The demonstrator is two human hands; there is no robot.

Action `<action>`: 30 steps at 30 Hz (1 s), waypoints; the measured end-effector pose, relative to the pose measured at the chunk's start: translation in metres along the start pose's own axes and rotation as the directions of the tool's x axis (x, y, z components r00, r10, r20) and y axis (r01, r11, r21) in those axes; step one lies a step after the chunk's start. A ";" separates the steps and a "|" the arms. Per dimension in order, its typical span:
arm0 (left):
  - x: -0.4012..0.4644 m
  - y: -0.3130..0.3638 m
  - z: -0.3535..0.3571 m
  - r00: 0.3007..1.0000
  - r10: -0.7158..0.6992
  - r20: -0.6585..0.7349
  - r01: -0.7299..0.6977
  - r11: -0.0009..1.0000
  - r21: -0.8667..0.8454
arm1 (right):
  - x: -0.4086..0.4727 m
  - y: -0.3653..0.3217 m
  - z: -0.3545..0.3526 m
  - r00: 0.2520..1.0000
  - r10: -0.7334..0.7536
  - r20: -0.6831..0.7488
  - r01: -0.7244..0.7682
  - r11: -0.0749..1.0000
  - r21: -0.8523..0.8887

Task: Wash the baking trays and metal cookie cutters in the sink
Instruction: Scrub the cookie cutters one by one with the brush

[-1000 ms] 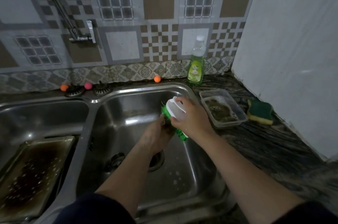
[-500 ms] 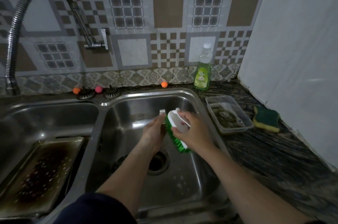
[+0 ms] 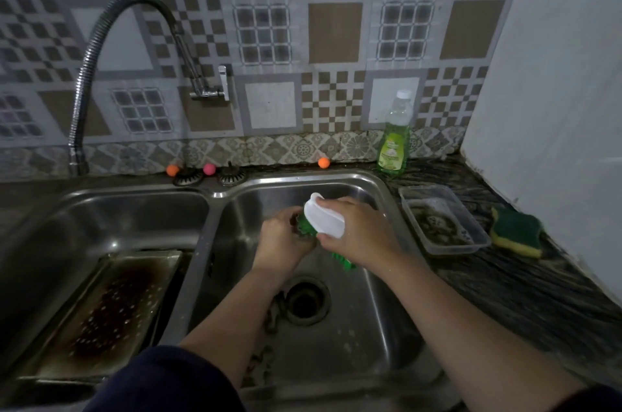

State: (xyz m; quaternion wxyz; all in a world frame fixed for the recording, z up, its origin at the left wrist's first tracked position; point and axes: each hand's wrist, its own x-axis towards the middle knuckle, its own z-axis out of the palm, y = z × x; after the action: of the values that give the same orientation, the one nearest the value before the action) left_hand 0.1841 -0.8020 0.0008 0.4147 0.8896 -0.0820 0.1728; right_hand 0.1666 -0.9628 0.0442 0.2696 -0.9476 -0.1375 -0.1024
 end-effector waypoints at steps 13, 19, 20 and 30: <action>-0.010 -0.041 -0.063 0.983 -0.138 -0.122 0.136 0.990 -0.023 | 0.030 -0.073 0.037 0.998 -0.051 0.045 0.051 0.999 -0.005; -0.015 -0.079 -0.111 0.957 -0.244 -0.160 0.227 0.967 -0.115 | 0.043 -0.116 0.063 0.992 -0.071 0.107 0.070 0.997 0.017; -0.016 -0.083 -0.117 0.951 -0.254 -0.177 0.235 0.964 -0.121 | 0.046 -0.126 0.070 0.994 -0.068 0.081 0.068 0.998 0.006; -0.042 -0.199 -0.181 0.870 -0.483 -0.098 0.485 0.874 0.000 | 0.050 -0.181 0.136 0.990 0.116 -0.079 -0.099 0.975 0.197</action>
State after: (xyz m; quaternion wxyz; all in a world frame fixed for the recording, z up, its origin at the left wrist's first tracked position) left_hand 0.1594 -0.5356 -0.0478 0.4371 0.8776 0.1652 0.1066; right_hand 0.1724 -0.7312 0.0318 0.3710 -0.9176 -0.0828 -0.1165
